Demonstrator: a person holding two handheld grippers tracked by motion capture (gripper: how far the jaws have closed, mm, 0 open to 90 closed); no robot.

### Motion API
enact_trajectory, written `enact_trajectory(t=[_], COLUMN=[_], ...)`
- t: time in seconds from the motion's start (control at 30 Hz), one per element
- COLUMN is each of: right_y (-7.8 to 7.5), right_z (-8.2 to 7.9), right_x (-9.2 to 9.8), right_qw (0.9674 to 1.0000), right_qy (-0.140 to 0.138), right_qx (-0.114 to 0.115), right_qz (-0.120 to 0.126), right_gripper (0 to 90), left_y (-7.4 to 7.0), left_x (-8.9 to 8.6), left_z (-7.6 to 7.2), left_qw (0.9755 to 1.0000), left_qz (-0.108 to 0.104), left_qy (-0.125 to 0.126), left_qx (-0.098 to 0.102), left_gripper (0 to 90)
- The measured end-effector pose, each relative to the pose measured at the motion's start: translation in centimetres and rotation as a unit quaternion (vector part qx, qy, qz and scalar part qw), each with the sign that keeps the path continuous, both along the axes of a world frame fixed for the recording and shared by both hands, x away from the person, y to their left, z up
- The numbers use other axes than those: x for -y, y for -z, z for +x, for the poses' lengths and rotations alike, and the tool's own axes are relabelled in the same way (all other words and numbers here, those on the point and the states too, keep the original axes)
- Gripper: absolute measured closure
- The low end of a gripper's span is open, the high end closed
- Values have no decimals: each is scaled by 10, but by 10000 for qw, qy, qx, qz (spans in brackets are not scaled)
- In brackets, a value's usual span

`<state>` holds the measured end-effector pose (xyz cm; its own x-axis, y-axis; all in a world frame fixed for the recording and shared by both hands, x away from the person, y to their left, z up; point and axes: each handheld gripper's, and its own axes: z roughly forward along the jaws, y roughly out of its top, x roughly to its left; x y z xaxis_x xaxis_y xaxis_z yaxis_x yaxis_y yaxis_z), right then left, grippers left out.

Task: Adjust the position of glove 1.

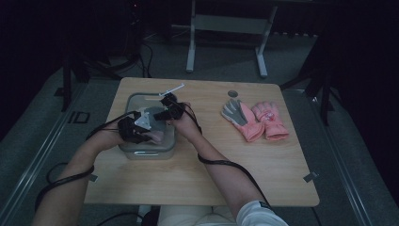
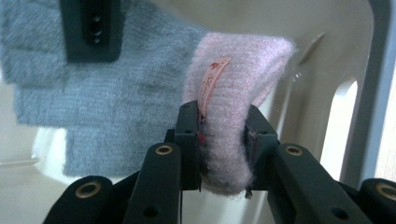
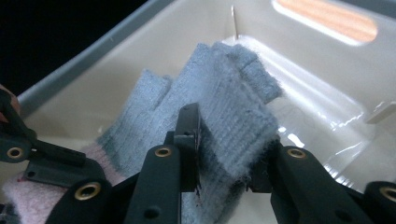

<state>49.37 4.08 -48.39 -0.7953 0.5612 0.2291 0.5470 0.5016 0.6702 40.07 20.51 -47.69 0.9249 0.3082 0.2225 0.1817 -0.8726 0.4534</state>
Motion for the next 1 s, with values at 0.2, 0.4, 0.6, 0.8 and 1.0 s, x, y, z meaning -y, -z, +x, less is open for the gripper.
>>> enact_trajectory(t=[0.2,0.4,0.6,0.8,1.0], right_y=[2,2,-6,-25,-38], right_z=[-1,-1,-3,-9,-19], right_x=[-3,1,14,33,52], right_qw=[9997,9995,9999,9995,9988], right_qy=[-69,-129,-87,-98,-164], right_qx=[143,117,95,214,304], right_qz=[-208,-282,-84,209,356], right_gripper=[683,580,554,541,542], left_y=[9,21,20,1,-22], left_x=[2,6,5,0,5], left_z=[7,15,17,15,8], left_qw=[9999,9985,9987,9983,9958], left_qz=[33,441,336,60,-429], left_qy=[1,23,-48,-513,-771], left_qx=[-153,-336,-391,-274,-247], left_gripper=[717,714,677,437,237])
